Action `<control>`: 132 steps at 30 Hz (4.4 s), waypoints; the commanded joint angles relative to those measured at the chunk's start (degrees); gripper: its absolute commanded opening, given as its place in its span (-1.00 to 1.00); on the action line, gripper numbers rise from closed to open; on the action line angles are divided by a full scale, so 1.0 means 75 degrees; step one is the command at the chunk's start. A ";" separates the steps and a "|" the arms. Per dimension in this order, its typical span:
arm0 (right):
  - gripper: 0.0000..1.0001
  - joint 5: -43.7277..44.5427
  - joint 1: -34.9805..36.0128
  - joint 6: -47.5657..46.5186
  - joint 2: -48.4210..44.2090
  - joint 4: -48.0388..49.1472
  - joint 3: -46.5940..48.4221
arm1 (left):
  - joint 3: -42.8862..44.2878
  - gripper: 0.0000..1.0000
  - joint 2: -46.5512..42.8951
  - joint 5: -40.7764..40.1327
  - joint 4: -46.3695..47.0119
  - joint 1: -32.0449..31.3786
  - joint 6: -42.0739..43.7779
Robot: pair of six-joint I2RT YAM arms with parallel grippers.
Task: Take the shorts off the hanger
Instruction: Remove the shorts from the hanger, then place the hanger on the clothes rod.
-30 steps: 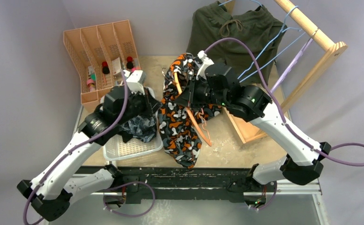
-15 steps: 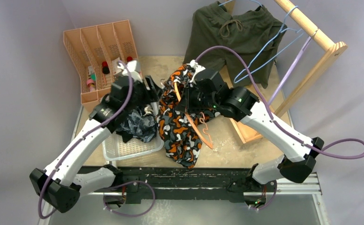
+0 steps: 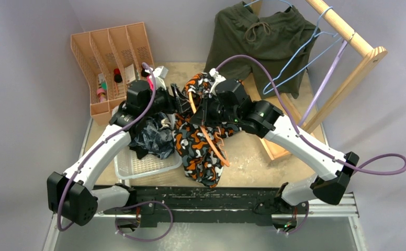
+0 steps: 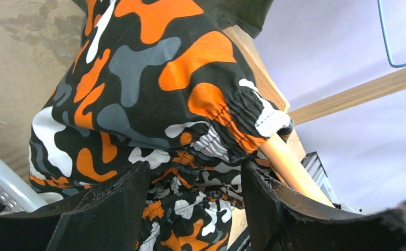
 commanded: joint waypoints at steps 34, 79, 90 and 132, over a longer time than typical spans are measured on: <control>-1.00 -0.1000 -0.0222 -0.0593 -0.0774 0.0166 0.0041 | 0.1042 -1.00 0.1254 -0.2195 0.0452 0.0017 0.0071; -1.00 -0.1760 -0.0294 -0.1321 -0.2304 -0.0231 -0.0300 | 0.0149 -1.00 0.1102 -0.2321 -0.0550 -0.0448 -0.0866; -1.00 0.1887 -0.0293 -0.0958 -0.1371 0.0540 0.0829 | -0.0211 -1.00 0.0516 -0.1096 -0.0581 -0.1490 -0.0288; -1.00 0.4087 -0.0308 0.1549 0.0731 0.4181 0.1140 | -0.0384 0.48 -0.2593 -0.0940 -0.0472 -0.1498 -0.0186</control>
